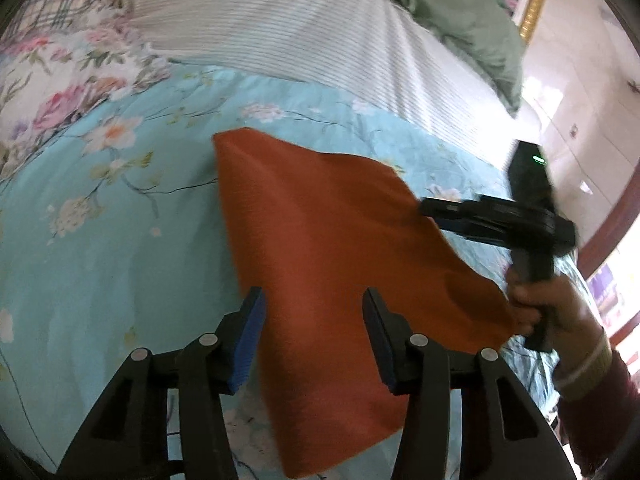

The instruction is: Fold small clothes

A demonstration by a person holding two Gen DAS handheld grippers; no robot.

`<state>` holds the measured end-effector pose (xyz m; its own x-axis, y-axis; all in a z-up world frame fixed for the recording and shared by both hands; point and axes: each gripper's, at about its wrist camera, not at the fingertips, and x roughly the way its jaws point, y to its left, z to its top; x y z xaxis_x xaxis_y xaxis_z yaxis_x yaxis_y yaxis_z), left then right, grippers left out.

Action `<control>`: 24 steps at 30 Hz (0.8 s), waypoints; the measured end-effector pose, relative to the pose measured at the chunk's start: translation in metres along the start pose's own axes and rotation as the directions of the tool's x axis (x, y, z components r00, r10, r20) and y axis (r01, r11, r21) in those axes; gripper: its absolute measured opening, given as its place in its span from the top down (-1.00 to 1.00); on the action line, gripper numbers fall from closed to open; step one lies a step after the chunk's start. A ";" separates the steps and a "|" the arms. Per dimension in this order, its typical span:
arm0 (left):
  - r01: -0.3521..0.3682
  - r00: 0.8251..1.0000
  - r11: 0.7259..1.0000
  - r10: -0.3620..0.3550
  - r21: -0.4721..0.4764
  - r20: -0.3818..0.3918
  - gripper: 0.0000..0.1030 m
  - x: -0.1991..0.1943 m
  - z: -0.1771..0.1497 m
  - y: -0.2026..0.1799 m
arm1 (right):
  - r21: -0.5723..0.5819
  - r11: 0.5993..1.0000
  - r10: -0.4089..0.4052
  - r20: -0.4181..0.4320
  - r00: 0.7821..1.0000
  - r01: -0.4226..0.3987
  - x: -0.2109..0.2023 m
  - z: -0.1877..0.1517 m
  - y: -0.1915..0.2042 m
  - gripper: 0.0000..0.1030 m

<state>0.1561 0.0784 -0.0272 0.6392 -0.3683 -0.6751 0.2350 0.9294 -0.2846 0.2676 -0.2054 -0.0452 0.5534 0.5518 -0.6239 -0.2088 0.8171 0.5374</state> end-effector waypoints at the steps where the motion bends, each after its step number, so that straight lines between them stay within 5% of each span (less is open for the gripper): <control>1: 0.010 1.000 1.000 -0.010 0.009 -0.003 0.05 0.001 0.000 -0.002 | -0.001 1.000 0.028 0.031 0.999 -0.028 -0.008 0.001 0.002 0.78; 5: 0.041 0.999 0.998 -0.040 0.053 -0.027 0.19 0.007 0.005 -0.014 | -0.013 0.999 0.032 0.130 0.991 -0.031 -0.042 -0.003 0.005 0.78; 12: 0.035 0.996 0.993 -0.025 0.110 -0.086 0.19 0.032 -0.001 -0.028 | 0.084 0.995 -0.063 0.023 0.998 0.060 -0.007 -0.029 -0.040 0.78; 19: 0.027 0.993 0.998 -0.021 0.054 -0.117 0.20 0.047 -0.007 -0.021 | 0.052 0.986 -0.160 0.051 0.986 0.158 -0.032 -0.019 -0.012 0.65; 22: 0.037 0.993 0.999 -0.033 0.038 -0.115 0.20 0.039 0.004 -0.017 | 0.012 0.997 -0.078 0.123 0.989 0.077 -0.054 -0.010 0.018 0.62; 24: 0.010 0.997 0.999 -0.008 0.031 -0.080 0.20 0.033 0.016 -0.010 | -0.002 1.000 -0.017 0.098 0.995 0.017 -0.045 -0.005 0.034 0.59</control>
<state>0.1865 0.0579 -0.0354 0.5771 -0.3760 -0.7249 0.2639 0.9259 -0.2702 0.2314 -0.2019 -0.0018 0.6334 0.5189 -0.5740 -0.2013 0.8268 0.5253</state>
